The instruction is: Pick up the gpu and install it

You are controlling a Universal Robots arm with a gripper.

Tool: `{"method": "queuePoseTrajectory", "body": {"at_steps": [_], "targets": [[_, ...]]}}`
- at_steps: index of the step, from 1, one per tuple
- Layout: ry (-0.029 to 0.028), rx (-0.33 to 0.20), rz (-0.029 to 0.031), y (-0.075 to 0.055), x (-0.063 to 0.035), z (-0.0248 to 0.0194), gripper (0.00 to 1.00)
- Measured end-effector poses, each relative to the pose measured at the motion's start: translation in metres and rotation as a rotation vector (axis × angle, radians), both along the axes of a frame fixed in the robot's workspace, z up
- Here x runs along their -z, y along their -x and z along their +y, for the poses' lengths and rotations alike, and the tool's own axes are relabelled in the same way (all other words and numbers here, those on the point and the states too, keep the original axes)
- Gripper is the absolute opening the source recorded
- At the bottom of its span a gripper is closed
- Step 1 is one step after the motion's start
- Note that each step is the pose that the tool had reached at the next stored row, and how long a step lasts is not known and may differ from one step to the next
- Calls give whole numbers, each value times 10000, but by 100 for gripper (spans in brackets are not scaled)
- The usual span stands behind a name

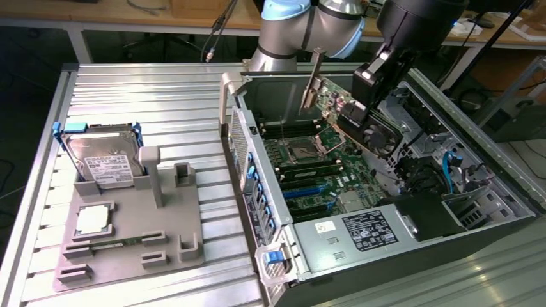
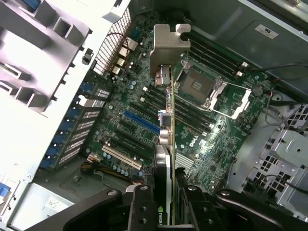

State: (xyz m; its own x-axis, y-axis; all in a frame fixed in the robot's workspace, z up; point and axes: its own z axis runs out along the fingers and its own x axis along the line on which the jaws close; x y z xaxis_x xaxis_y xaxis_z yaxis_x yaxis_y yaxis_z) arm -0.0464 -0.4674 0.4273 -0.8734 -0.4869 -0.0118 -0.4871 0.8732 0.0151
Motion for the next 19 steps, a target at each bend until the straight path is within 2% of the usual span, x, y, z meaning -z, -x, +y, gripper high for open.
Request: {"method": "queuePoseTrajectory", "body": {"at_steps": [19], "targets": [[0, -750, 0, 0, 0, 0, 27]]}}
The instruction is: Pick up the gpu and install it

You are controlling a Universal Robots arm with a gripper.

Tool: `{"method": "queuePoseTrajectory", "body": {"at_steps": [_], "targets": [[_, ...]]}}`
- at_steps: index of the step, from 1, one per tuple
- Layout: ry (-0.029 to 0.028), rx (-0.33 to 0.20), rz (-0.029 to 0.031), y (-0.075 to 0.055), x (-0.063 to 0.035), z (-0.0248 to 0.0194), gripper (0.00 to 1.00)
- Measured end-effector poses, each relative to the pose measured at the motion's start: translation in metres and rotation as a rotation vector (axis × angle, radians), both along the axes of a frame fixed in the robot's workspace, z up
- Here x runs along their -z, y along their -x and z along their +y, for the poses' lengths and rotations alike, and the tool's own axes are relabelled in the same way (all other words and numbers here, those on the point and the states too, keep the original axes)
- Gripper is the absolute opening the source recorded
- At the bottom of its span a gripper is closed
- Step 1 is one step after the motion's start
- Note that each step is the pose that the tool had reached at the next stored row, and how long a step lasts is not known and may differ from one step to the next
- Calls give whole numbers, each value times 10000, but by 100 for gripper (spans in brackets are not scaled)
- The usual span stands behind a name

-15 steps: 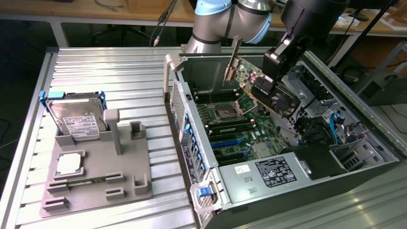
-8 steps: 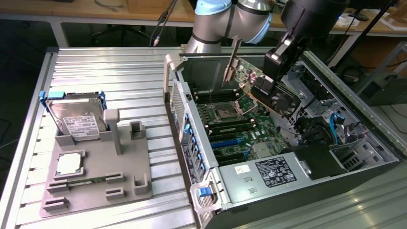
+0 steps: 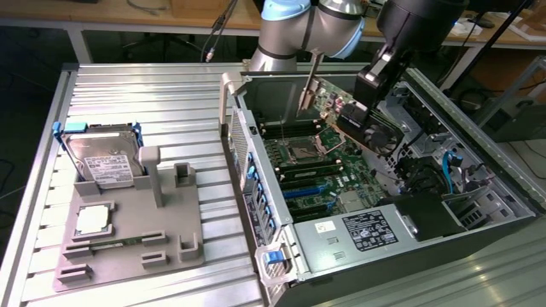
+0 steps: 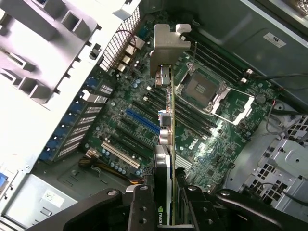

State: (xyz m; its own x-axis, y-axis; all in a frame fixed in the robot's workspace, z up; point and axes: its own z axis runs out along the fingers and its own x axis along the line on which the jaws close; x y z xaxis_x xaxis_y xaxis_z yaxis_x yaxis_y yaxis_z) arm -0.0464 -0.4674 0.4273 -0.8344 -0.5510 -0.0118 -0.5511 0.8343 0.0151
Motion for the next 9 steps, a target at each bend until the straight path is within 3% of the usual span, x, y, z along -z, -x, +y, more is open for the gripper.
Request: {"method": "queuePoseTrajectory", "body": {"at_steps": [9], "targets": [[-1, -374, 0, 0, 0, 0, 27]]}}
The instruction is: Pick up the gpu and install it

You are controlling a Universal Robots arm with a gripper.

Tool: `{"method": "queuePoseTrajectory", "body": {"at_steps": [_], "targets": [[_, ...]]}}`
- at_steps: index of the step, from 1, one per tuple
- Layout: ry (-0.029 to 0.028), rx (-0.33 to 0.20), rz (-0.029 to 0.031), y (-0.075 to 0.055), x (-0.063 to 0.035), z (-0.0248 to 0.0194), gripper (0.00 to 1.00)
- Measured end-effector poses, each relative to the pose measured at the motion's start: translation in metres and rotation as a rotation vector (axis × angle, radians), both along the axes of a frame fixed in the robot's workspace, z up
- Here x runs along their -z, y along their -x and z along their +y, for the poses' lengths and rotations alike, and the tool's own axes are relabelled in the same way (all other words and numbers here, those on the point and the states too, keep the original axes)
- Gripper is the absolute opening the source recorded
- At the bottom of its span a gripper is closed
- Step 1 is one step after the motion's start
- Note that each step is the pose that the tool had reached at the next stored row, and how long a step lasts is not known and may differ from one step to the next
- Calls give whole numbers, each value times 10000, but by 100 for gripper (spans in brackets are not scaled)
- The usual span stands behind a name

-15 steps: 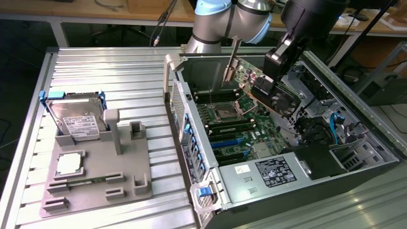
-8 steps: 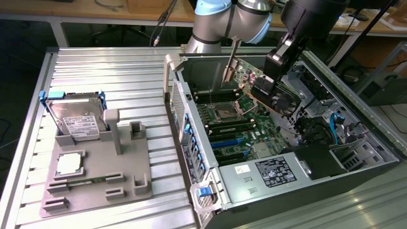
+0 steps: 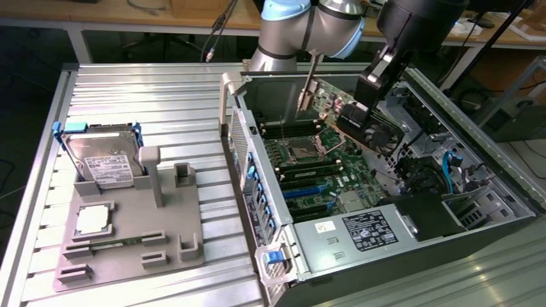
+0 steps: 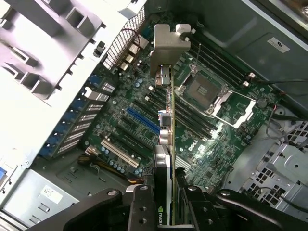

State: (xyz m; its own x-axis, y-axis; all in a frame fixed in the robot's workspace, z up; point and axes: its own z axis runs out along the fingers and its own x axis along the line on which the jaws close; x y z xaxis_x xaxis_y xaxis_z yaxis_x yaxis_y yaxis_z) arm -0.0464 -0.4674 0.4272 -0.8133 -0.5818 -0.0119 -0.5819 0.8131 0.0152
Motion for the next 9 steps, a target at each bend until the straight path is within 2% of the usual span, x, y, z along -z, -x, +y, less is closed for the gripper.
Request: {"method": "queuePoseTrajectory", "body": {"at_steps": [4, 9], "targets": [[0, -674, 0, 0, 0, 0, 27], [0, -1854, 0, 0, 0, 0, 27]]}}
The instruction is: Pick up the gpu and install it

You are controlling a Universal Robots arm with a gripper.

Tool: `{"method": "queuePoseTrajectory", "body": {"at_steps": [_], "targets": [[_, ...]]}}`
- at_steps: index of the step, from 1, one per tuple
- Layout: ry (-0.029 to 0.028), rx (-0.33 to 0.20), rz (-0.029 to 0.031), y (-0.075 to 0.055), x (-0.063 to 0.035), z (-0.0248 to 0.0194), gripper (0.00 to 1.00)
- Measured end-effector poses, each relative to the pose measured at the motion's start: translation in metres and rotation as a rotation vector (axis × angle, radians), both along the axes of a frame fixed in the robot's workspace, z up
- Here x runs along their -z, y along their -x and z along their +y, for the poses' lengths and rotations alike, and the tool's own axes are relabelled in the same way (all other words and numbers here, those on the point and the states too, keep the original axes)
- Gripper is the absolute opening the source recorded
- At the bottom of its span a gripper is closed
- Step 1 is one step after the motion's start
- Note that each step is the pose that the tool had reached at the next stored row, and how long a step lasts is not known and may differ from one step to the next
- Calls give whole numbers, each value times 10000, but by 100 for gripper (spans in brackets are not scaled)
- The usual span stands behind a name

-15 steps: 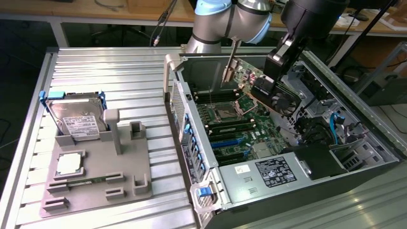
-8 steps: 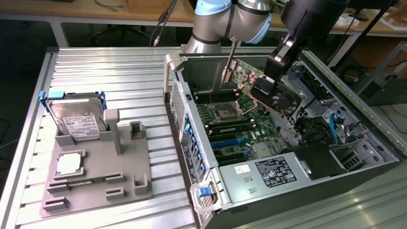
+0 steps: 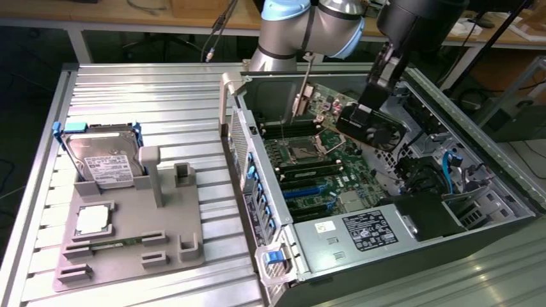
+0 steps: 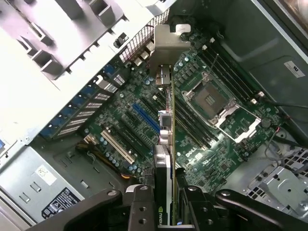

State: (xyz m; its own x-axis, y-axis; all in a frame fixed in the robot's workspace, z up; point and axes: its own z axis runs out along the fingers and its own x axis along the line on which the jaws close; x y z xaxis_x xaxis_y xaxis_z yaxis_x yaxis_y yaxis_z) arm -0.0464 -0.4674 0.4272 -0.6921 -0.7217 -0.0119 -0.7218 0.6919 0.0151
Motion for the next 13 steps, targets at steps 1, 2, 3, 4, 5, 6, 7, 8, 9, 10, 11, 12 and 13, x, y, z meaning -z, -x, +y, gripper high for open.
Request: {"method": "queuePoseTrajectory", "body": {"at_steps": [1, 2, 3, 4, 5, 6, 7, 8, 9, 10, 11, 12, 13], "targets": [[0, -194, 0, 0, 0, 0, 27], [0, -393, 0, 0, 0, 0, 27], [0, -626, 0, 0, 0, 0, 27], [0, -680, 0, 0, 0, 0, 27], [1, -721, 0, 0, 0, 0, 27], [1, -755, 0, 0, 0, 0, 27], [0, -800, 0, 0, 0, 0, 27], [0, -845, 0, 0, 0, 0, 27], [1, -885, 0, 0, 0, 0, 27], [0, -924, 0, 0, 0, 0, 27], [0, -961, 0, 0, 0, 0, 27], [0, -1015, 0, 0, 0, 0, 27], [0, -1046, 0, 0, 0, 0, 27]]}}
